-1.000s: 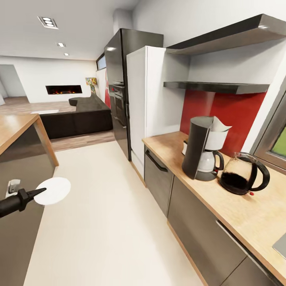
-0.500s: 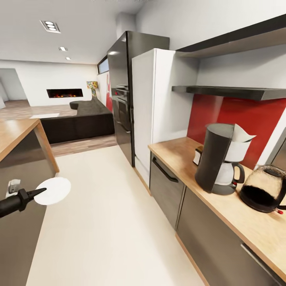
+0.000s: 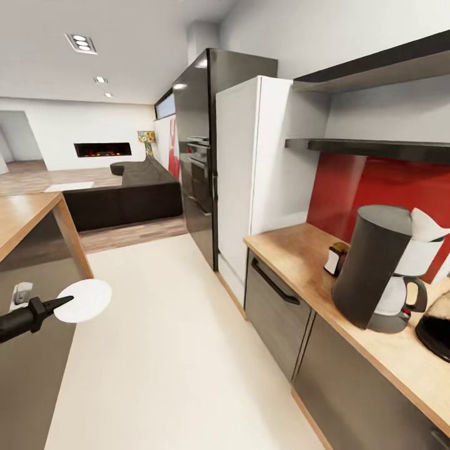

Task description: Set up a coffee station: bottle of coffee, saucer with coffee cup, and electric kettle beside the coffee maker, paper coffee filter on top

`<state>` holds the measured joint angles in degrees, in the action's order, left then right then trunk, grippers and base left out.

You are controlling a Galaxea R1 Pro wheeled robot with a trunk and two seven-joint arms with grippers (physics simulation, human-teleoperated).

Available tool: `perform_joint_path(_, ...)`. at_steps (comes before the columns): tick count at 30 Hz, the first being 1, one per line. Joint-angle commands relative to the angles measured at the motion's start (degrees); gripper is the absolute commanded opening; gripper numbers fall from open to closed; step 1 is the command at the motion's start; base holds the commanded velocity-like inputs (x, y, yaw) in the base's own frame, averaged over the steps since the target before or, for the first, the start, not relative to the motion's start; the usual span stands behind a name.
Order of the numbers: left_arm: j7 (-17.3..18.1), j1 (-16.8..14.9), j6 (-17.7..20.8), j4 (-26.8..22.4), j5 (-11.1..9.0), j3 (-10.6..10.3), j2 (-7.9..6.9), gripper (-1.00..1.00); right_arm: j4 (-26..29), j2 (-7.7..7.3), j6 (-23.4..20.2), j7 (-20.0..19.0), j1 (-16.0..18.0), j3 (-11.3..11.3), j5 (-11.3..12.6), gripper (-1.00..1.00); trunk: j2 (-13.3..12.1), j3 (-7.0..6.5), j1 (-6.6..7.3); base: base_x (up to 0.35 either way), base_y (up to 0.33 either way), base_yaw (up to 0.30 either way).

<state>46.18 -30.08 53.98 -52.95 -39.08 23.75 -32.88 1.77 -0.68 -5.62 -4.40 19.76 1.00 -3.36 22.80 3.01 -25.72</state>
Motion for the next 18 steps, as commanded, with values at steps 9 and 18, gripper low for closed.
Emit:
perform_joint_path(9,0.22,-0.07,0.16,0.04,0.15,0.06,0.01,-1.00,0.15,-0.10,-0.36,-0.37,0.02,0.05,-0.34,1.00,0.12,0.03,-0.06,0.300,0.192,-0.089)
perform_joint_path(18,0.22,-0.07,0.16,0.04,0.15,0.06,0.01,-1.00,0.25,-0.02,-0.36,-0.43,0.02,0.05,-0.33,1.00,0.12,-0.08,-0.06,0.300,0.208,-0.253)
